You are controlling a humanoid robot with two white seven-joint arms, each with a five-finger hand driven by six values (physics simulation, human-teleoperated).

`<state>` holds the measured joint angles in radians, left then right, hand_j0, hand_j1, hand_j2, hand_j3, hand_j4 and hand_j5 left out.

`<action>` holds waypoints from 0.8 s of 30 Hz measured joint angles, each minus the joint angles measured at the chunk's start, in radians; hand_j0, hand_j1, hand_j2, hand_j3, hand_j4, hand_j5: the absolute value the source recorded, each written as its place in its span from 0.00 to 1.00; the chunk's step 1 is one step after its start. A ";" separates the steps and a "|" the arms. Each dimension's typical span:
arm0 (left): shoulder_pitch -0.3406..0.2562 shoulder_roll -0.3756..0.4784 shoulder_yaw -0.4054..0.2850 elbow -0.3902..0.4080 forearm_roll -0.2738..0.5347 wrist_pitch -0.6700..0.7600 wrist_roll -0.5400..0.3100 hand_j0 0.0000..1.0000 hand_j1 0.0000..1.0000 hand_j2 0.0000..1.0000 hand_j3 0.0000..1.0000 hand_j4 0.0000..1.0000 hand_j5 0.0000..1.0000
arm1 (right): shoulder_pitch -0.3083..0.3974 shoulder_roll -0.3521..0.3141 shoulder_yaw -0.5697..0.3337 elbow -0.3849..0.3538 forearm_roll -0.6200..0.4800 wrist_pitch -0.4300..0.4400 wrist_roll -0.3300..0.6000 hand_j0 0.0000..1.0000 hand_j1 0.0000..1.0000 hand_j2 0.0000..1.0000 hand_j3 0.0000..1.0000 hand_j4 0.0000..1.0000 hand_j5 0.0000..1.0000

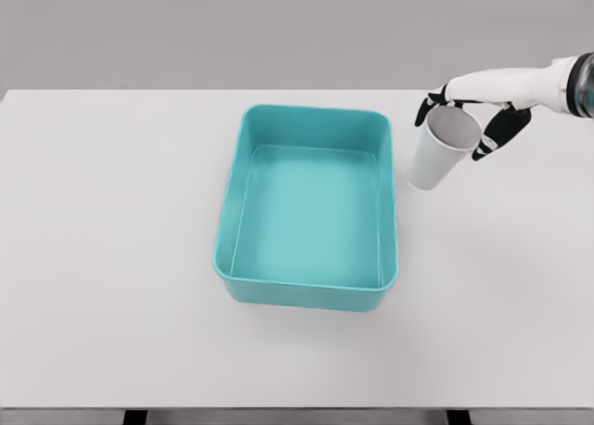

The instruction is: Put the paper cup into the basket with your right arm

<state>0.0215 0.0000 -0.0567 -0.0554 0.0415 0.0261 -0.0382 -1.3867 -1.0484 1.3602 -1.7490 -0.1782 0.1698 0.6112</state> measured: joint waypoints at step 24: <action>0.000 0.000 0.000 0.000 0.000 0.000 0.000 1.00 1.00 1.00 1.00 1.00 1.00 | -0.046 0.142 0.001 0.028 -0.041 0.015 0.000 0.71 0.71 0.71 0.71 0.71 0.71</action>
<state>0.0215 0.0000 -0.0567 -0.0554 0.0415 0.0261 -0.0382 -1.4328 -0.9069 1.3611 -1.7205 -0.2193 0.1851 0.6112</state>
